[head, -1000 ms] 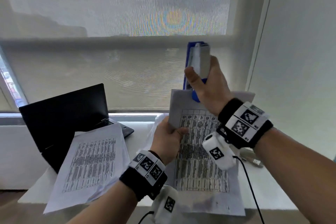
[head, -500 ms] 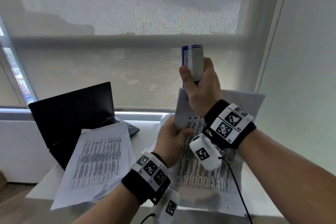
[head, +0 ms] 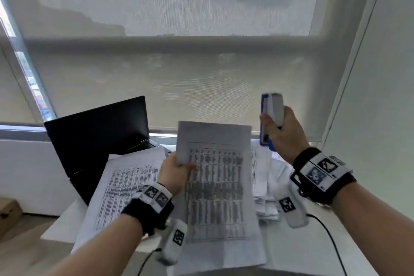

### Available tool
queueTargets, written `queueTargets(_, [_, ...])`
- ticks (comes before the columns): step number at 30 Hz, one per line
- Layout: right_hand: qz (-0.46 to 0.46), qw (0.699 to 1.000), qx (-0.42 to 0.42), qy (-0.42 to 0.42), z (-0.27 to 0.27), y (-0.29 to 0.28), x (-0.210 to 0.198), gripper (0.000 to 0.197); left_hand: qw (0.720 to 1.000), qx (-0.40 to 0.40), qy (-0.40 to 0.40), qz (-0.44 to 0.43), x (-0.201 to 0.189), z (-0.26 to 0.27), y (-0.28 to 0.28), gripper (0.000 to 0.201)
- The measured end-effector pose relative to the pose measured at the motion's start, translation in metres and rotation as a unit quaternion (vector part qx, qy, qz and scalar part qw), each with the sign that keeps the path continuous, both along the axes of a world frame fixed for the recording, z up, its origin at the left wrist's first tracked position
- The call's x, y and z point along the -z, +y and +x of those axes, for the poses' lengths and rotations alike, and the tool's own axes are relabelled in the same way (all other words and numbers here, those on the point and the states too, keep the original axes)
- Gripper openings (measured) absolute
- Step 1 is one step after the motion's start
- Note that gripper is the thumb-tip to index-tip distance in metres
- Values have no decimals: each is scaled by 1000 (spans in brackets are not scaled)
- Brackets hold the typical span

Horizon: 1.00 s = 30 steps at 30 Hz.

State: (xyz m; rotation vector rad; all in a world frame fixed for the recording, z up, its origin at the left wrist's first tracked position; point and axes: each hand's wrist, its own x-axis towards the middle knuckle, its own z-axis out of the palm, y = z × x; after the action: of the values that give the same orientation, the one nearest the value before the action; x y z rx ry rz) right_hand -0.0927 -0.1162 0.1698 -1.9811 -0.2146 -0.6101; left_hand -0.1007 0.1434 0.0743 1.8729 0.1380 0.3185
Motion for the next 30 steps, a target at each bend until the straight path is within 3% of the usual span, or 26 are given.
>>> queueTargets(2, [-86,992,28,83,9,-26,29,18,989,-16,44,137,1,15,37,23])
queueTargets(4, [-161,969,45,179,14,-51,55,31,963,-37,110,243,0,29,81,28])
queueTargets(6, [-223,934,59,274,21,-69,76,40,952,-93,161,242,7,46,128,37])
queueTargets(8, [-257,901,71,342,31,-83,92,33,934,-143,208,254,13,57,157,52])
queueTargets(10, [-261,880,80,390,46,-89,105,29,917,-170,213,290,22,71,162,67])
queueTargets(12, [-262,866,86,418,60,-86,115,43,894,-169,190,369,28,83,144,80])
queueTargets(14, [-265,861,104,421,72,-79,123,49,876,-117,151,443,35,94,112,81])
queueTargets(15, [-266,860,112,420,76,-74,125,51,880,-69,132,451,41,97,93,76])
queueTargets(18, [-274,852,129,427,90,-66,136,49,906,166,102,375,57,101,25,54])
queueTargets(21, [-282,840,154,437,102,-69,147,36,856,343,85,379,65,96,-40,66])
queueTargets(24, [-288,830,187,439,110,-78,153,31,786,400,51,469,73,98,-81,58])
queueTargets(27, [-265,844,213,415,124,-90,158,33,740,429,36,517,80,105,-95,46])
queueTargets(29, [-235,851,233,408,133,-97,160,37,738,431,30,519,81,109,-94,39])
queueTargets(30, [-222,850,247,410,137,-101,161,39,751,432,31,499,79,110,-93,35])
